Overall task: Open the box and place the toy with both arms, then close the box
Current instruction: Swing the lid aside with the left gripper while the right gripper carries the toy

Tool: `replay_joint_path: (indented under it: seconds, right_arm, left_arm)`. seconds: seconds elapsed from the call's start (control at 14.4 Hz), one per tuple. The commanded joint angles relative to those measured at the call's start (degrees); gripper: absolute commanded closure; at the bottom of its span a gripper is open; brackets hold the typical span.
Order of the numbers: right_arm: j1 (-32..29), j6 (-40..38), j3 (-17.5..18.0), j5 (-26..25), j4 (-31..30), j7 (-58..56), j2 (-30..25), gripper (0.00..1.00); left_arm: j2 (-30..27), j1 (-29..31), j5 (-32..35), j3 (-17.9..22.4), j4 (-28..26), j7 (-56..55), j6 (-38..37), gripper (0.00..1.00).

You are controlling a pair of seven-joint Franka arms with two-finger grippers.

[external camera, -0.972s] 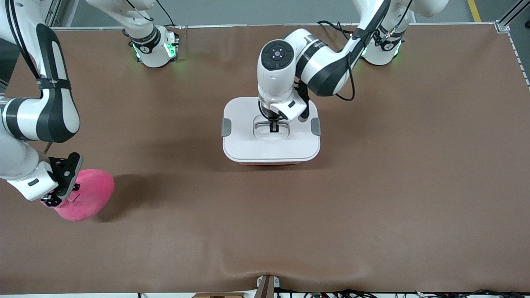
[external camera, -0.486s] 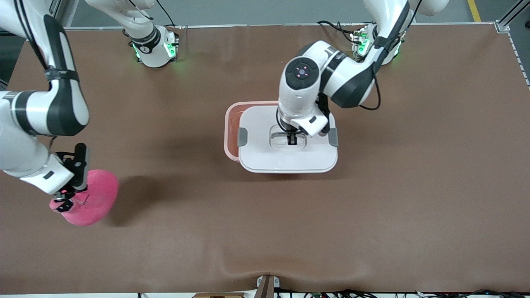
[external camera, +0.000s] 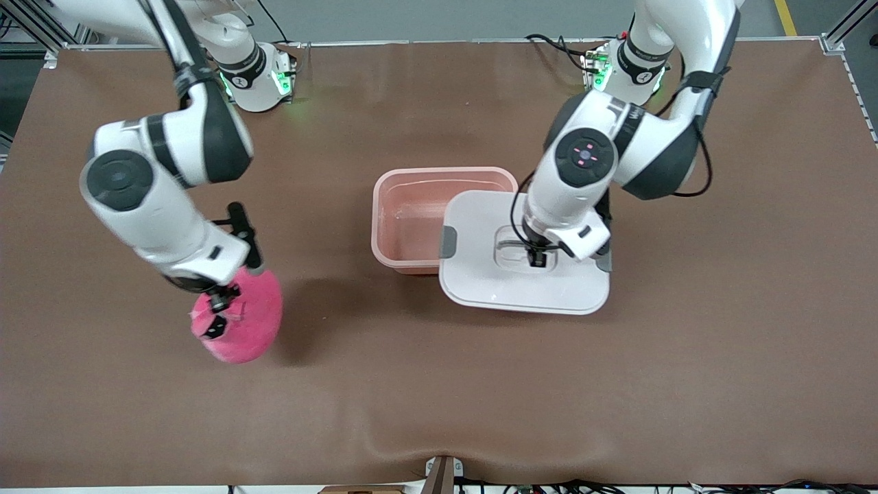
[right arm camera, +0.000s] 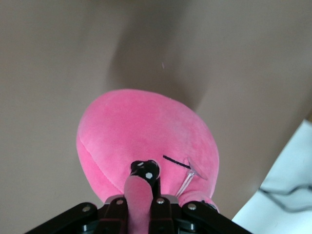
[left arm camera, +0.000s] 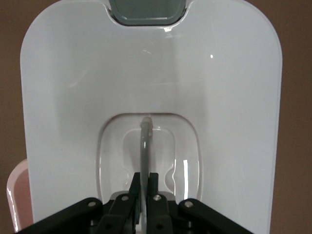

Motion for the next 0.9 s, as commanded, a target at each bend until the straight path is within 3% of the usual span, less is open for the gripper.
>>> replay_joint_path:
  seconds: [0.0, 0.28, 0.49, 0.83]
  right_arm:
    - [4.79, -3.74, -0.5, -2.38, -0.3, 0.63, -2.33, 1.0]
    - [14.19, -10.24, -0.59, -6.67, 0.4, 7.8, -3.13, 1.0]
    - [22.8, -15.17, -0.5, -14.74, 1.63, 18.28, -3.04, 1.0]
    - [31.33, -18.08, -0.5, -21.25, 1.64, 21.71, -2.69, 1.0]
  left_arm:
    - [-1.78, 4.5, -0.69, -0.43, -1.67, 7.19, -0.54, 1.0]
    - [-1.87, 9.95, -0.6, -0.34, -1.5, 16.68, -2.21, 1.0]
    - [-1.17, 11.89, -0.25, -0.17, -1.41, 20.56, -2.13, 1.0]
    - [0.41, 13.74, 2.48, 0.09, -1.76, 25.3, -2.13, 1.0]
